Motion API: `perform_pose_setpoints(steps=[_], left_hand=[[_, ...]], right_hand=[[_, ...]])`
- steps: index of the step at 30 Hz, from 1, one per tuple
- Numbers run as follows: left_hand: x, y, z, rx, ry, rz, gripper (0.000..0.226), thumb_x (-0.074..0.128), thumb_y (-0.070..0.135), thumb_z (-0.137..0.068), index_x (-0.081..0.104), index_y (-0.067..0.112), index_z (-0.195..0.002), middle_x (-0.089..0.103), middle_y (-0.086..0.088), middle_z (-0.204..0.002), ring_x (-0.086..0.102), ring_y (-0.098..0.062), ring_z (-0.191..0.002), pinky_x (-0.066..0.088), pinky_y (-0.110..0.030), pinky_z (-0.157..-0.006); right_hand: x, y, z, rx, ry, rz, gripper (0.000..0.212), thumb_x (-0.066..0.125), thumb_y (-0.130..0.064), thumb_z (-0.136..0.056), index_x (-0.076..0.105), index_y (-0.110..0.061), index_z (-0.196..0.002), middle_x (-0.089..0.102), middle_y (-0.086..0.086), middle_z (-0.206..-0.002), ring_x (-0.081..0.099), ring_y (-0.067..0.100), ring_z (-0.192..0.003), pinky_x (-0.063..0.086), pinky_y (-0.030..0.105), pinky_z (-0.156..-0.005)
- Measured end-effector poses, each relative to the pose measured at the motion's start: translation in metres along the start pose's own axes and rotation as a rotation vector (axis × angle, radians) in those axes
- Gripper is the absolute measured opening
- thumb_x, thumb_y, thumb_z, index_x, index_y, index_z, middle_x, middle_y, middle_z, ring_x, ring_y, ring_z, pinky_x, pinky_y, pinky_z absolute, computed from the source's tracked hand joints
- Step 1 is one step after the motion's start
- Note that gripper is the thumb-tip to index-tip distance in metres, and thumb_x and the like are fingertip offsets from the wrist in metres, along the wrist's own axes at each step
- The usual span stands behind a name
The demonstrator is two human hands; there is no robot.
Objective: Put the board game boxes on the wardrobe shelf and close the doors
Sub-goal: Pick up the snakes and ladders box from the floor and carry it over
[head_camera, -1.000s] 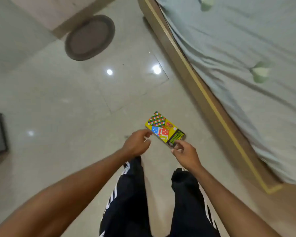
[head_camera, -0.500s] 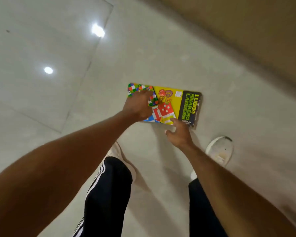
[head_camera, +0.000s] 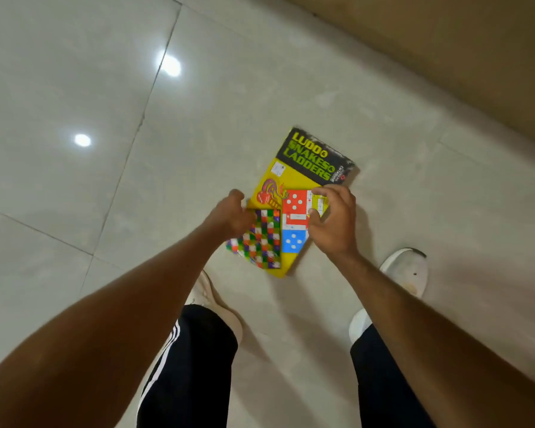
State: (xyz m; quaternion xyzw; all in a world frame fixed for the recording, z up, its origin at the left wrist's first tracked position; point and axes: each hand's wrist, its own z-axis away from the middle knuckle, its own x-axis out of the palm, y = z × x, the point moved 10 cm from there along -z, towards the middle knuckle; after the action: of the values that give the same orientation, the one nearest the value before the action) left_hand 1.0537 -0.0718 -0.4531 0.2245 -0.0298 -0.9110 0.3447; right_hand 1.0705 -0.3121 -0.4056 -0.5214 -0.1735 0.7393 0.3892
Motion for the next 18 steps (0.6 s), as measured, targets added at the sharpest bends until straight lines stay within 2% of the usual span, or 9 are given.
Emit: perform_pose_setpoints(steps=[1, 3, 5, 7, 10, 13, 18], left_hand=[[0.007, -0.007, 0.005, -0.047, -0.043, 0.079, 0.066, 0.066, 0.027, -0.081, 0.038, 0.011, -0.138, 0.058, -0.015, -0.13, 0.057, -0.032, -0.117, 0.048, -0.039, -0.095], [0.017, -0.01, 0.012, -0.077, -0.063, 0.211, 0.074, 0.07, 0.02, -0.081, 0.032, 0.013, -0.145, 0.055, -0.012, -0.132, 0.056, -0.029, -0.118, 0.048, -0.04, -0.098], [0.029, -0.003, 0.018, -0.057, -0.071, 0.354, 0.076, 0.07, 0.013, -0.082, 0.031, 0.017, -0.147, 0.055, -0.01, -0.128, 0.057, -0.028, -0.117, 0.049, -0.043, -0.099], [0.039, 0.008, 0.022, -0.016, -0.087, 0.488, 0.074, 0.069, 0.008, -0.082, 0.033, 0.02, -0.145, 0.056, -0.008, -0.122, 0.059, -0.027, -0.113, 0.051, -0.046, -0.096], [0.044, 0.017, 0.027, 0.001, -0.059, 0.629, 0.066, 0.065, 0.002, -0.082, 0.038, 0.022, -0.138, 0.059, -0.003, -0.11, 0.061, -0.026, -0.109, 0.052, -0.044, -0.091], [0.036, 0.024, 0.041, 0.043, -0.023, 0.664, 0.059, 0.063, -0.003, -0.081, 0.044, 0.025, -0.13, 0.057, 0.012, -0.098, 0.06, -0.021, -0.106, 0.051, -0.038, -0.085], [0.001, 0.054, 0.112, 0.135, 0.004, 0.711, 0.057, 0.066, -0.003, -0.083, 0.045, 0.032, -0.123, 0.057, 0.016, -0.101, 0.058, -0.016, -0.106, 0.048, -0.024, -0.067]], right_hand=[[0.002, 0.003, 0.002, 0.033, -0.024, 0.007, 0.047, 0.062, -0.002, -0.068, 0.062, -0.013, -0.114, 0.053, 0.008, -0.118, 0.049, 0.023, -0.114, 0.031, 0.012, -0.101], [0.011, 0.02, 0.008, 0.178, -0.097, 0.031, 0.057, 0.063, -0.001, -0.068, 0.053, -0.011, -0.123, 0.05, 0.011, -0.123, 0.046, 0.026, -0.119, 0.037, 0.026, -0.104], [0.026, 0.048, 0.015, 0.386, -0.171, 0.039, 0.059, 0.067, -0.004, -0.066, 0.05, -0.011, -0.122, 0.052, 0.012, -0.123, 0.047, 0.028, -0.119, 0.043, 0.038, -0.101], [0.041, 0.067, 0.02, 0.515, -0.225, -0.005, 0.058, 0.07, -0.014, -0.06, 0.055, -0.017, -0.115, 0.06, 0.009, -0.117, 0.056, 0.029, -0.112, 0.05, 0.042, -0.096], [0.057, 0.086, 0.019, 0.538, -0.241, -0.077, 0.055, 0.069, -0.025, -0.054, 0.061, -0.027, -0.108, 0.067, 0.002, -0.107, 0.064, 0.025, -0.101, 0.056, 0.045, -0.088], [0.051, 0.082, 0.02, 0.477, -0.235, -0.12, 0.054, 0.069, -0.026, -0.057, 0.059, -0.031, -0.109, 0.067, 0.0, -0.107, 0.065, 0.021, -0.101, 0.057, 0.045, -0.087], [-0.005, 0.032, 0.035, 0.389, -0.2, -0.184, 0.05, 0.068, -0.025, -0.062, 0.058, -0.035, -0.111, 0.067, -0.004, -0.104, 0.062, 0.021, -0.102, 0.055, 0.044, -0.088]])
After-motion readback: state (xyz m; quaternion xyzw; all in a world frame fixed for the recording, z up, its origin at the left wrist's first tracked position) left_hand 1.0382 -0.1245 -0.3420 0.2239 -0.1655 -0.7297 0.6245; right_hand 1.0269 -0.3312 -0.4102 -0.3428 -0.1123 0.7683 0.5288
